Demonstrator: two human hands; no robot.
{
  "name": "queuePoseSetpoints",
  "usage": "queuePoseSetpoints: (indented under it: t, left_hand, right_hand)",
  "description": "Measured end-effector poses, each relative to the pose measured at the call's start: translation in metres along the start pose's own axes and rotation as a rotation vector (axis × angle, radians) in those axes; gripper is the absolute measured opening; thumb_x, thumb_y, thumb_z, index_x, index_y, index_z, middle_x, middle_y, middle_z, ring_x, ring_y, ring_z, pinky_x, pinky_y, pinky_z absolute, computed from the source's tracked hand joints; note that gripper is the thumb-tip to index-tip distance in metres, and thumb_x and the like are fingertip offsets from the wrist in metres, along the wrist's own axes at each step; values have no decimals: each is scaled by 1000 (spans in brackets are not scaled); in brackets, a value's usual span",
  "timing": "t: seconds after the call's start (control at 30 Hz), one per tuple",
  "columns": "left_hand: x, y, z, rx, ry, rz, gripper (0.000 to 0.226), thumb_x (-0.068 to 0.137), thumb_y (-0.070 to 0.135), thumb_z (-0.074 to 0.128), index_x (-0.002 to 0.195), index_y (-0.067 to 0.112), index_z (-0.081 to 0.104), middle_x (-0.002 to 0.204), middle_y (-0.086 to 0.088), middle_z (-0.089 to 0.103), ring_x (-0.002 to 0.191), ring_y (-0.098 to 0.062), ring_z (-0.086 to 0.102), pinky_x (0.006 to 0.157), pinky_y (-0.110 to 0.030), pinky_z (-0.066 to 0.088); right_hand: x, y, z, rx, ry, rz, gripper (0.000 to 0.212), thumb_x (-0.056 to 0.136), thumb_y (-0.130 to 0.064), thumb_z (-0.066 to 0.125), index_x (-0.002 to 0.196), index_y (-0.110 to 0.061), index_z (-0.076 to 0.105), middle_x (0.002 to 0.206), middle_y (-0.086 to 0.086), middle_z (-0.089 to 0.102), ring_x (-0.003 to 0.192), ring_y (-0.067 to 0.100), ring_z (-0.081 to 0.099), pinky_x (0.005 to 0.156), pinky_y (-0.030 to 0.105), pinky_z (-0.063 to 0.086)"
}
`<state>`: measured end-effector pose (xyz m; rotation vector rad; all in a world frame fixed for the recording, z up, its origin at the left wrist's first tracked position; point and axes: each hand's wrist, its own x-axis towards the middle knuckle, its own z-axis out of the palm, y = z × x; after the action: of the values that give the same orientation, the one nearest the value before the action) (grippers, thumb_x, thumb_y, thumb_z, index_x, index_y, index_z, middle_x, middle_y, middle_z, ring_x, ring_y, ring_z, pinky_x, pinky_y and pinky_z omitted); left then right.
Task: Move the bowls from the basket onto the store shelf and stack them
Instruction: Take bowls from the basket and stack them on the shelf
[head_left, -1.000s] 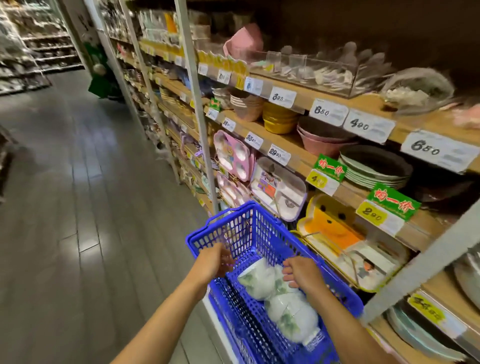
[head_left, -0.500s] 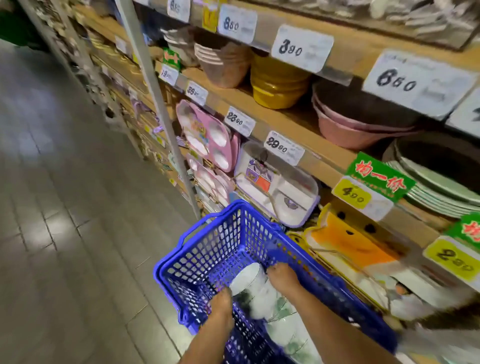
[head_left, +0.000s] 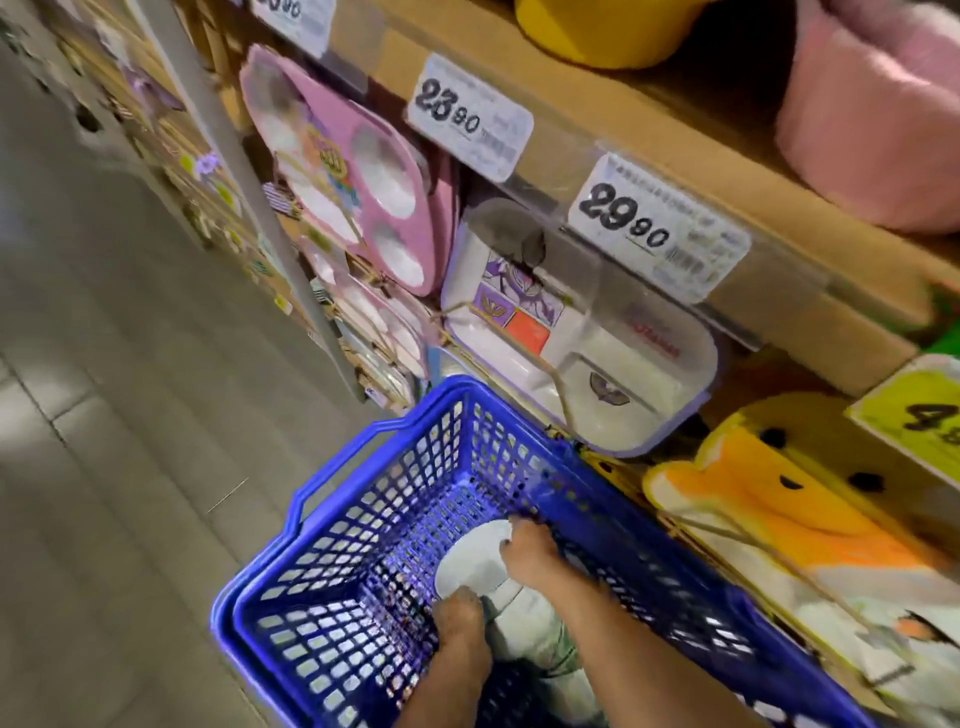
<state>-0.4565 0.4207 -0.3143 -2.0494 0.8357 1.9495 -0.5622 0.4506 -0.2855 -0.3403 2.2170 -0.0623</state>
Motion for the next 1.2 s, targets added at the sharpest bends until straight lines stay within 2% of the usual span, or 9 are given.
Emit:
queuePoseSetpoints:
  t: [0.13, 0.23, 0.37, 0.43, 0.5, 0.6, 0.7, 0.9, 1.2]
  left_hand:
    - [1, 13, 3, 27, 114, 43, 37, 94, 2, 41, 128, -12, 46, 123, -32, 57, 110, -45, 58, 91, -50, 50]
    - [-26, 34, -2, 79, 144, 117, 35, 95, 0, 41, 126, -15, 45, 124, -33, 56, 109, -45, 57, 87, -45, 51]
    - [-64, 53, 0, 12, 113, 286, 30, 90, -11, 36, 117, -15, 49, 125, -38, 53, 80, -33, 54, 36, -22, 48]
    - [-87, 57, -4, 3, 87, 375, 35, 88, -8, 40, 120, -15, 48, 125, -35, 54, 96, -40, 59, 66, -41, 60]
    - [-112, 59, -10, 24, 39, 443, 40, 84, 0, 42, 122, -11, 47, 120, -30, 57, 107, -44, 57, 89, -55, 51]
    - [-153, 58, -22, 26, 7, 527, 31, 90, -7, 32, 117, 1, 45, 93, -17, 55, 79, -31, 55, 57, -35, 54]
    - [-195, 55, -34, 66, -22, 620, 31, 91, -8, 31, 114, 6, 46, 88, -11, 56, 71, -23, 55, 37, -22, 45]
    - [-277, 49, -49, 236, -154, 839, 46, 86, -7, 31, 121, 9, 54, 89, -11, 61, 70, -22, 51, 50, -21, 37]
    - [-392, 11, -36, 318, -463, 1101, 41, 82, -6, 34, 91, 23, 62, 87, -1, 63, 71, -14, 53, 48, -24, 39]
  right_hand:
    - [-6, 0, -3, 49, 12, 55, 61, 96, -11, 47, 151, -8, 20, 149, 17, 39, 138, 29, 38, 108, 31, 33]
    - [-24, -1, -17, 188, 49, 65, 53, 92, -5, 48, 144, -9, 38, 144, 15, 47, 134, 28, 43, 105, 30, 35]
    - [-57, 3, -44, 357, 135, 33, 52, 89, -4, 47, 141, -12, 45, 139, 16, 52, 130, 30, 47, 103, 31, 38]
    - [-76, 7, -57, 411, 150, -30, 49, 89, -9, 52, 137, -12, 49, 136, 15, 54, 127, 29, 49, 101, 29, 39]
    - [-94, 13, -70, 445, 186, -96, 29, 86, -11, 55, 114, -11, 63, 117, 14, 64, 112, 25, 57, 89, 28, 44]
    - [-119, 24, -84, 571, 225, -195, 22, 84, -8, 53, 66, -20, 50, 78, 6, 56, 84, 18, 51, 70, 29, 38]
    - [-152, 36, -99, 787, 209, -302, 21, 85, -1, 49, 88, -8, 69, 90, 13, 66, 85, 19, 56, 71, 29, 43]
    - [-237, 56, -125, 1143, 173, -380, 41, 87, 5, 41, 120, -6, 63, 116, 19, 65, 107, 34, 59, 78, 32, 44]
    - [-396, 105, -146, 1675, 467, -442, 54, 78, 7, 36, 114, -20, 66, 115, 11, 66, 110, 37, 57, 92, 46, 48]
